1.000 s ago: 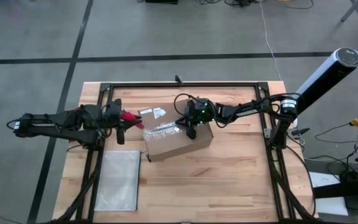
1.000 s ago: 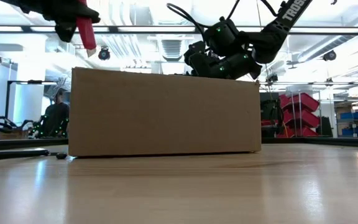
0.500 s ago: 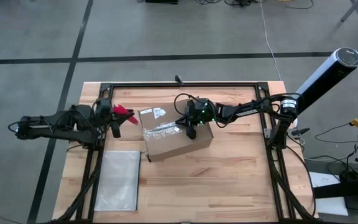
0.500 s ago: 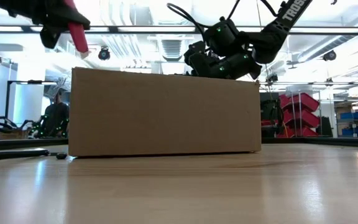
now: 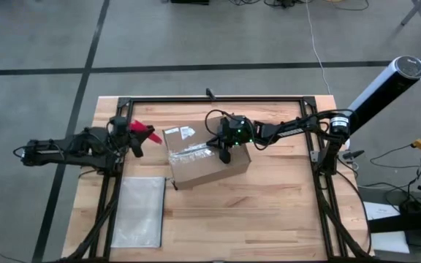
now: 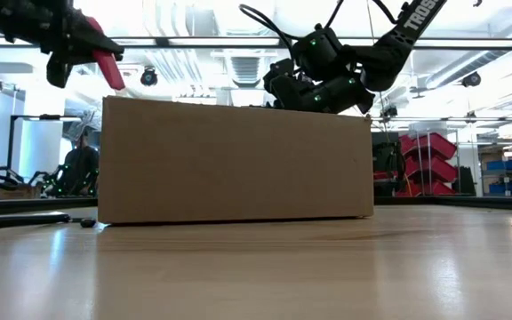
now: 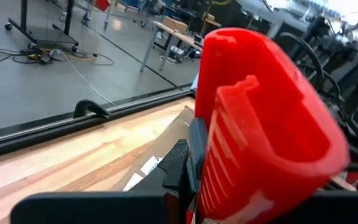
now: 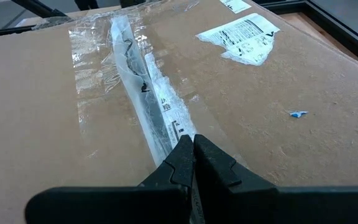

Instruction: Unpack boxes

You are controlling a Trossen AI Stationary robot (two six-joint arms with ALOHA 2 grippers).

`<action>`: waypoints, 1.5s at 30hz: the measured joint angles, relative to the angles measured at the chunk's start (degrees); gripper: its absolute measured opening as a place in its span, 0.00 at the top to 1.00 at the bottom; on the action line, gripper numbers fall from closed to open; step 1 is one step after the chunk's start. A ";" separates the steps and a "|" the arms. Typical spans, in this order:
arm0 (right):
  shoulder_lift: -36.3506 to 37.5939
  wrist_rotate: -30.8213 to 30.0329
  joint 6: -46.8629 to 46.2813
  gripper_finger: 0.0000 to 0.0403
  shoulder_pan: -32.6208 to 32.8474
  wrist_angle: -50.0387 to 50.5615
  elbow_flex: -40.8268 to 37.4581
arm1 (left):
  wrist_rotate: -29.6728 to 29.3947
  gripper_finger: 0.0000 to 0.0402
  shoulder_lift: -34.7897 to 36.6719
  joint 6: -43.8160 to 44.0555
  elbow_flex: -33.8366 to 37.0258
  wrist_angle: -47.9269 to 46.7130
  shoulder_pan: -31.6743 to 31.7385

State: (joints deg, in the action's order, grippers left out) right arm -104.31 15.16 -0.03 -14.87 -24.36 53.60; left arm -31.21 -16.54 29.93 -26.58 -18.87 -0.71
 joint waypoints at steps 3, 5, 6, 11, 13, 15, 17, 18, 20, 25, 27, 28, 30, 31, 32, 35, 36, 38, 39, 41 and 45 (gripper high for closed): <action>0.00 0.00 0.02 1.00 0.00 0.00 0.00 | -1.72 0.92 1.81 1.02 0.73 0.15 0.00; 0.00 0.00 0.02 1.00 0.00 0.00 0.00 | -2.82 0.92 3.03 1.83 1.37 0.69 0.00; 0.00 0.00 0.02 1.00 0.00 0.00 0.00 | -3.38 0.92 3.62 2.31 1.92 1.14 0.00; 0.00 0.00 0.09 1.00 0.02 -0.02 0.00 | -4.77 0.92 6.25 4.21 6.93 7.43 0.00; -0.02 0.00 0.11 1.00 0.02 0.00 0.00 | -5.13 0.92 7.21 4.86 8.70 9.79 0.00; -0.02 -0.02 0.20 1.00 0.01 0.00 -0.01 | -5.62 0.92 7.98 5.15 9.58 10.72 0.00; -0.01 -0.03 0.29 1.00 0.01 0.01 -0.01 | -6.11 0.92 8.75 5.44 10.46 11.64 0.00; -0.01 -0.04 0.33 1.00 0.01 0.01 -0.02 | -6.35 0.92 9.13 5.58 10.91 12.11 0.00; -0.01 -0.06 0.42 1.00 0.00 0.01 -0.02 | -6.84 0.92 9.90 5.86 11.79 13.03 0.00; 0.00 -0.09 0.63 1.00 -0.02 0.02 -0.04 | -8.07 0.92 11.83 6.58 13.99 15.35 0.00; 0.00 -0.11 0.72 1.00 -0.02 0.02 -0.04 | -8.50 0.92 12.50 6.80 14.75 16.11 0.00; 0.00 -0.12 0.76 1.00 -0.07 0.02 -0.04 | -8.60 0.92 12.54 6.78 14.75 16.06 0.00; 0.00 -0.11 0.85 1.00 -0.23 0.02 -0.04 | -8.68 0.92 12.55 6.75 14.75 15.93 0.00; -0.01 -0.12 0.89 1.00 -0.32 0.03 -0.04 | -8.71 0.92 12.53 6.74 14.75 15.86 0.00; -0.02 -0.14 0.95 1.00 -0.41 0.04 -0.04 | -8.75 0.92 12.49 6.69 14.75 15.86 0.00; -0.02 -1.12 1.23 1.00 -0.44 0.05 -0.04 | -8.84 0.92 12.46 6.47 14.75 15.85 0.00; -0.02 -1.45 1.35 1.00 -0.44 0.07 -0.04 | -8.87 0.92 12.50 6.39 14.76 15.84 0.00; -0.02 -2.15 1.44 1.00 -0.56 0.07 -0.04 | -9.01 0.92 12.51 6.36 14.75 15.83 0.00; -0.02 -2.40 1.42 1.00 -0.73 0.09 -0.04 | -9.37 0.92 12.48 6.20 14.75 15.82 0.00; -0.02 -2.86 1.42 1.00 -1.05 0.11 -0.04 | -9.98 0.92 12.42 6.07 14.75 15.69 0.00; -0.01 -3.17 1.40 1.00 -1.58 0.12 0.14 | -10.87 0.92 12.34 6.50 15.18 15.25 0.00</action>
State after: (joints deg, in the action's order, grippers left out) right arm -104.33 11.99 1.37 -16.46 -24.24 53.74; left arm -42.08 -4.20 36.43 -11.41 -3.62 -0.71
